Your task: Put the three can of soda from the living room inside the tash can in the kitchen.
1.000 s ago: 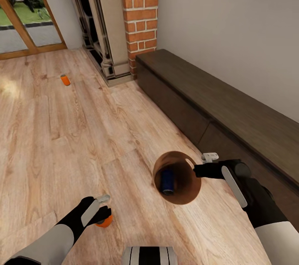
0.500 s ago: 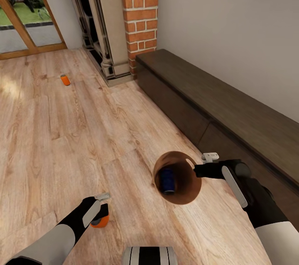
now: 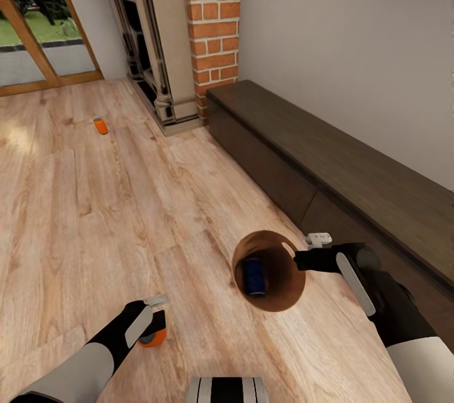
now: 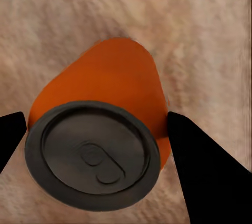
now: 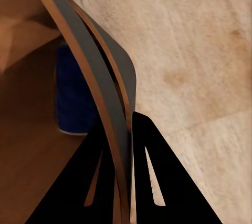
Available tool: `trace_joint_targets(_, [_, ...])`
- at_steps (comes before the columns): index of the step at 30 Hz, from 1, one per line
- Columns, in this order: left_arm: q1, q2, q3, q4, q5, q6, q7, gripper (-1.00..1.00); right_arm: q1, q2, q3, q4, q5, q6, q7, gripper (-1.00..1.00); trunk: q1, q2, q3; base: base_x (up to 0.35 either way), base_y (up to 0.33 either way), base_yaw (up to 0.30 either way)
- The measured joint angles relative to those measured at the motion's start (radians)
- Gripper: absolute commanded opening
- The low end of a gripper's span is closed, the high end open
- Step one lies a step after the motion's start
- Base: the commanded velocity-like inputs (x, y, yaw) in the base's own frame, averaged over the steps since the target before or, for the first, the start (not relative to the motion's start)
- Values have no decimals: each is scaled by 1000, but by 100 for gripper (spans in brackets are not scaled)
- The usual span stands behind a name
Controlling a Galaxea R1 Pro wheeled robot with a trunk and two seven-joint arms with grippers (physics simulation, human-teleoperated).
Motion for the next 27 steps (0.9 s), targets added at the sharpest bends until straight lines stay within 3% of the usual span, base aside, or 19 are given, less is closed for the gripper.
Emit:
trace_joint_targets(12, [4,-1,8,-20,5,0,-26,-100,1,7,3,17,1,0,0,-100,-5,3,46,0,0,0])
trace_joint_targets(15, [54,5,10,-171,8,25,-22,-100,-1,7,4,35,1,0,0,-100,-7,3,58,0,0,0])
trace_joint_targets(18, [148,10,31,-429,8,118,-5,-100,-1,9,5,76,5,0,0,-100,-8,4,70,0,0,0])
trace_joint_targets(19, [165,11,40,-479,6,134,3,-100,-1,9,4,79,11,-1,-1,-100,-9,4,73,0,0,0])
trace_joint_targets(20, [211,8,59,-610,7,180,30,-100,-1,9,4,84,13,0,-1,-100,-9,5,77,0,0,0])
trace_joint_targets(22, [252,2,72,-755,10,227,64,-100,-1,9,5,87,9,0,-1,-100,-10,5,85,0,0,0])
trace_joint_targets(27, [289,-4,84,-984,10,325,93,-100,-2,15,2,93,4,0,-2,-100,-12,6,104,0,0,0])
